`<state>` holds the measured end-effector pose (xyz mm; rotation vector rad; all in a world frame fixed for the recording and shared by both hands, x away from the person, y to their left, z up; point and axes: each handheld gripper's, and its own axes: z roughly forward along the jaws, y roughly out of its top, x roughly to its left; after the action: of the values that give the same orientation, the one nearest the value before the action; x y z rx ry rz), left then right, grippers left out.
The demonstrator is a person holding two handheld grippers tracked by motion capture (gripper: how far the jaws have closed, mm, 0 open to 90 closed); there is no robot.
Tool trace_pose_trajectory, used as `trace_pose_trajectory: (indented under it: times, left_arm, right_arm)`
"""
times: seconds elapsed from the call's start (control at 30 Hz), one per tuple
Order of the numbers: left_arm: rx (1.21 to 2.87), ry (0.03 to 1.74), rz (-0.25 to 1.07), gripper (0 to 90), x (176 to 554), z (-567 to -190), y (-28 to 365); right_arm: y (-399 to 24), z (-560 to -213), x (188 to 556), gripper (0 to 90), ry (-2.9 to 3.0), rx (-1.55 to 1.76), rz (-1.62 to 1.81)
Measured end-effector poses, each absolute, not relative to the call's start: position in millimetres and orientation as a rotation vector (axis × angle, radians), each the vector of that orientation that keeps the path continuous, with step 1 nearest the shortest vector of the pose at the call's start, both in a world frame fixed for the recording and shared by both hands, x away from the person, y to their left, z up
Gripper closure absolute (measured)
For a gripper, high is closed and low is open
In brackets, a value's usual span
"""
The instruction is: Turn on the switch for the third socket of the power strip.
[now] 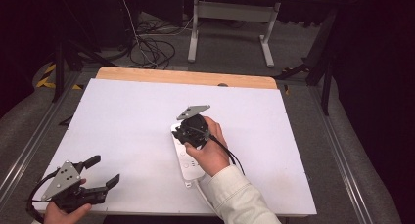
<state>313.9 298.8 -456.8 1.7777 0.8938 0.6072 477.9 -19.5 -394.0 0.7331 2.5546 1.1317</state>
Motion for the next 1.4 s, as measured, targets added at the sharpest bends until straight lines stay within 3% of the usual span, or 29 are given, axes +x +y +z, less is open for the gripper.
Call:
trace_pose_trajectory:
  times: [0.2, 0.7, 1.4]
  left_arm:
    - [1.771, 0.893, 0.607, 13.9, 313.7, -456.9, 298.7]
    - [1.779, 0.891, 0.607, 13.9, 313.7, -456.8, 298.9]
    - [1.779, 0.895, 0.611, 13.9, 314.0, -457.0, 298.5]
  right_arm:
    - [-24.5, -387.3, 474.3, 49.2, 2.503, 0.695, 1.184]
    - [-63.6, -371.0, 456.8, 24.4, 2.372, 0.756, 1.348]
    - [-143.5, -375.7, 426.1, 9.7, 2.329, 0.782, 1.437]
